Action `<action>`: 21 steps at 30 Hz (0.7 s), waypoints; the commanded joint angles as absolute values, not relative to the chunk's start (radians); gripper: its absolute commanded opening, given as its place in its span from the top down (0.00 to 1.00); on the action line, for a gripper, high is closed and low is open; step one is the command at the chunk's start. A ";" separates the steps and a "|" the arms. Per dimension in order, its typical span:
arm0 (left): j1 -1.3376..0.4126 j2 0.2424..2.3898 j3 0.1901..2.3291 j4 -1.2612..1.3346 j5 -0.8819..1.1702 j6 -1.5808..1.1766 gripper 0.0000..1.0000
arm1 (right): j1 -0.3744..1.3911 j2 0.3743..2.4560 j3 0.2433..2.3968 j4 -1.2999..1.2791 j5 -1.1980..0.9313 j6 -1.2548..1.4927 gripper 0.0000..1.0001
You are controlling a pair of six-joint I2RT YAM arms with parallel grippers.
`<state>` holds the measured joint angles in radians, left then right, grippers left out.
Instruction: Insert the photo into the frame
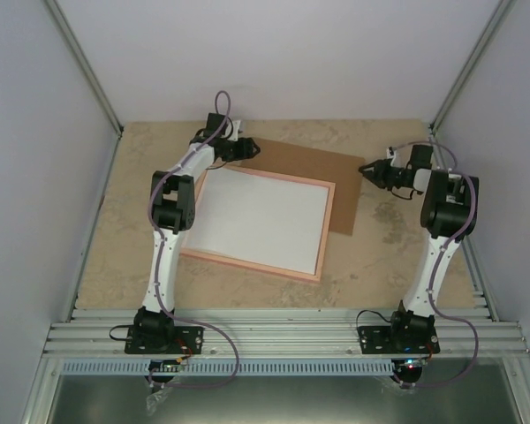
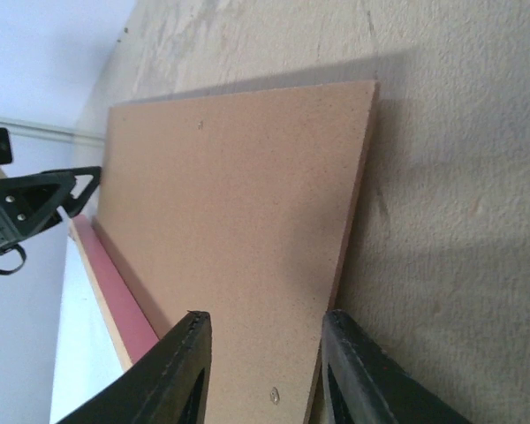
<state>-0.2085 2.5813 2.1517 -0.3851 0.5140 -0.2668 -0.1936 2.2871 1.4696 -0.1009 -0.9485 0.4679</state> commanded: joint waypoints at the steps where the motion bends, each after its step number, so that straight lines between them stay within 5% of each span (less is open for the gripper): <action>1: -0.267 2.648 2.117 -0.420 0.645 -0.303 0.30 | -0.139 2.240 1.400 0.162 -1.210 0.692 0.71; 11: -0.267 2.647 2.095 -0.391 0.658 -0.326 0.30 | -0.140 2.217 1.182 0.892 -1.262 1.299 0.71; 21: -0.268 2.658 2.084 -0.366 0.679 -0.355 0.29 | -0.115 2.236 1.118 0.935 -1.252 1.441 0.74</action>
<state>-0.1913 2.5820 2.1216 -0.3000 0.5091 -0.3054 -0.2035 2.2608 1.1488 0.8505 -1.1282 1.3373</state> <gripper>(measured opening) 0.707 0.267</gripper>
